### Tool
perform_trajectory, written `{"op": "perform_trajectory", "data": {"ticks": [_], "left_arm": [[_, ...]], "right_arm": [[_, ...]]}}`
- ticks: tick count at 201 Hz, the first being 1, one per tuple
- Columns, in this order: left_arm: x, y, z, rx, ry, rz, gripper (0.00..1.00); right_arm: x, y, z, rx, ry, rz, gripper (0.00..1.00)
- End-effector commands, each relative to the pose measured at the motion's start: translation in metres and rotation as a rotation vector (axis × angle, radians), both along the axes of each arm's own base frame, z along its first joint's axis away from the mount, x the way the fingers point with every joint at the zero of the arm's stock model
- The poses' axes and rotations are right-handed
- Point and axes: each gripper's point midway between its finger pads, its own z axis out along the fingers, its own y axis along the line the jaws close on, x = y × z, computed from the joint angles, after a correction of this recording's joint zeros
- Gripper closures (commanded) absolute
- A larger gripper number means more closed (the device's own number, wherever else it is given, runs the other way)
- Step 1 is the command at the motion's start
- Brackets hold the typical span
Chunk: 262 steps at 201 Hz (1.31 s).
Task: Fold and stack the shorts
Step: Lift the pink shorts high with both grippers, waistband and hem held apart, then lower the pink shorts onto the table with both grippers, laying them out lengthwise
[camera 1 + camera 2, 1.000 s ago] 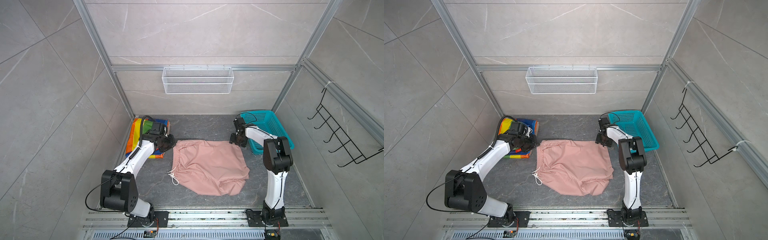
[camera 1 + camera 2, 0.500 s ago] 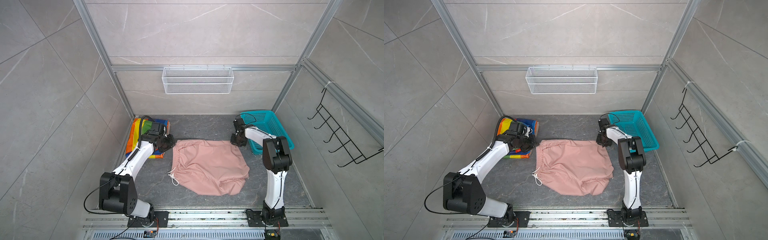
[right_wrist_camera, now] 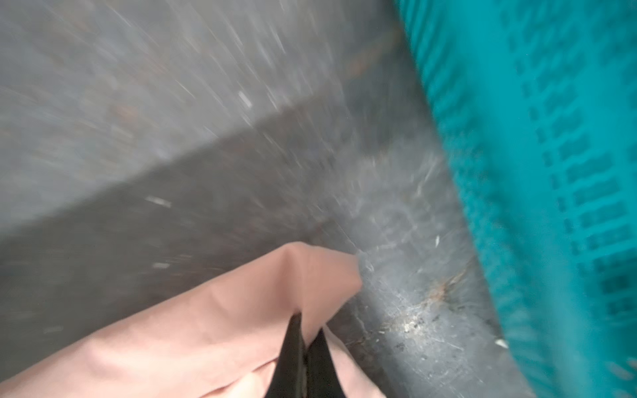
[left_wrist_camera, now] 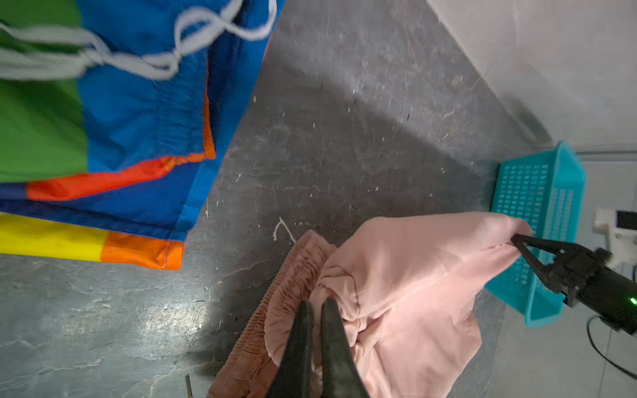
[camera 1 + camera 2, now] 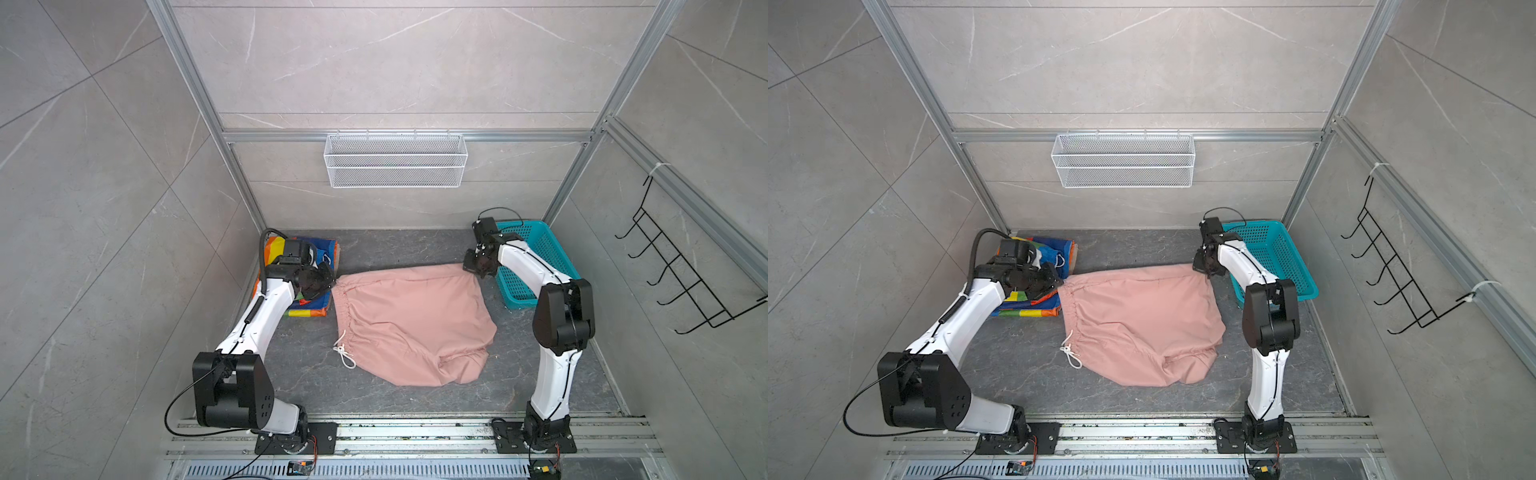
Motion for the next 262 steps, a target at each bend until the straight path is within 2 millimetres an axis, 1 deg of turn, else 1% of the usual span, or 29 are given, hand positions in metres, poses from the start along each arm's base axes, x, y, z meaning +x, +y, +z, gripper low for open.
{"op": "perform_trajectory", "data": {"ticks": [1, 11, 16, 23, 25, 33, 44, 47, 51, 63, 68, 89, 95, 109, 118, 131, 142, 148, 158, 170, 181, 197, 206, 217, 232, 235, 238, 247, 262], "left_arm": [[0.02, 0.013, 0.073, 0.001, -0.174, 0.032, 1.0], [0.024, 0.016, 0.097, 0.013, -0.221, 0.032, 1.0], [0.026, 0.017, 0.114, 0.021, -0.253, 0.032, 1.0], [0.026, 0.018, 0.134, 0.03, -0.297, 0.03, 1.0], [0.026, 0.018, 0.142, 0.031, -0.315, 0.032, 1.0], [0.022, 0.02, 0.166, 0.041, -0.37, 0.037, 1.0], [0.013, 0.023, 0.202, 0.05, -0.454, 0.05, 1.0], [0.009, 0.023, 0.213, 0.05, -0.482, 0.05, 1.0], [0.004, 0.023, 0.226, 0.047, -0.514, 0.049, 1.0], [-0.015, 0.024, 0.26, 0.039, -0.603, 0.057, 1.0], [-0.022, 0.024, 0.269, 0.033, -0.627, 0.064, 1.0], [-0.064, 0.026, 0.314, -0.006, -0.754, 0.091, 1.0], [-0.076, 0.025, 0.324, -0.024, -0.785, 0.093, 1.0], [-0.101, 0.021, 0.345, -0.081, -0.845, 0.085, 1.0], [-0.115, 0.017, 0.355, -0.118, -0.873, 0.077, 1.0], [-0.13, 0.012, 0.368, -0.176, -0.901, 0.065, 1.0], [-0.142, 0.009, 0.378, -0.217, -0.919, 0.056, 1.0], [-0.146, 0.008, 0.382, -0.237, -0.922, 0.051, 1.0], [-0.147, 0.005, 0.386, -0.263, -0.918, 0.041, 1.0], [-0.142, 0.005, 0.385, -0.272, -0.892, 0.052, 1.0], [-0.132, 0.006, 0.38, -0.264, -0.864, 0.064, 1.0], [-0.105, 0.009, 0.36, -0.234, -0.79, 0.082, 1.0], [-0.086, 0.009, 0.343, -0.215, -0.734, 0.086, 1.0], [-0.063, 0.011, 0.316, -0.187, -0.656, 0.091, 1.0], [-0.03, 0.014, 0.269, -0.173, -0.537, 0.11, 1.0], [-0.024, 0.015, 0.258, -0.172, -0.512, 0.113, 1.0], [-0.018, 0.016, 0.246, -0.172, -0.487, 0.117, 1.0], [0.0, 0.018, 0.211, -0.171, -0.41, 0.131, 1.0], [0.027, 0.023, 0.15, -0.169, -0.284, 0.152, 1.0]], "right_arm": [[0.001, -0.002, 0.118, 0.022, -0.217, 0.025, 1.0], [0.001, -0.004, 0.156, 0.04, -0.277, 0.028, 1.0], [0.0, -0.004, 0.178, 0.049, -0.316, 0.031, 1.0], [-0.004, -0.006, 0.203, 0.053, -0.358, 0.035, 1.0], [-0.004, -0.007, 0.207, 0.054, -0.365, 0.036, 1.0], [-0.012, -0.008, 0.24, 0.061, -0.428, 0.049, 1.0], [-0.027, -0.009, 0.282, 0.07, -0.513, 0.067, 1.0], [-0.031, -0.009, 0.289, 0.072, -0.526, 0.072, 1.0], [-0.04, -0.01, 0.31, 0.077, -0.576, 0.075, 1.0], [-0.063, -0.011, 0.344, 0.098, -0.656, 0.094, 1.0], [-0.074, -0.012, 0.358, 0.107, -0.69, 0.101, 1.0], [-0.121, -0.016, 0.407, 0.144, -0.838, 0.123, 1.0], [-0.131, -0.017, 0.412, 0.146, -0.861, 0.123, 1.0], [-0.163, -0.024, 0.439, 0.155, -0.957, 0.122, 1.0], [-0.179, -0.027, 0.453, 0.157, -1.002, 0.12, 1.0], [-0.2, -0.032, 0.472, 0.154, -1.065, 0.118, 1.0], [-0.21, -0.035, 0.482, 0.15, -1.099, 0.112, 1.0], [-0.221, -0.037, 0.496, 0.145, -1.145, 0.11, 1.0], [-0.223, -0.04, 0.502, 0.134, -1.167, 0.101, 1.0], [-0.213, -0.043, 0.503, 0.108, -1.167, 0.087, 1.0], [-0.194, -0.046, 0.495, 0.081, -1.141, 0.071, 1.0], [-0.156, -0.051, 0.475, 0.066, -1.074, 0.054, 1.0], [-0.129, -0.055, 0.456, 0.06, -1.017, 0.043, 1.0], [-0.094, -0.058, 0.426, 0.047, -0.935, 0.034, 1.0], [-0.043, -0.061, 0.373, 0.027, -0.808, 0.026, 1.0], [-0.034, -0.062, 0.365, 0.023, -0.792, 0.024, 1.0], [-0.021, -0.062, 0.345, 0.019, -0.747, 0.026, 1.0], [0.006, -0.062, 0.309, 0.005, -0.675, 0.028, 1.0], [0.045, -0.06, 0.252, -0.004, -0.57, 0.037, 1.0]]}}
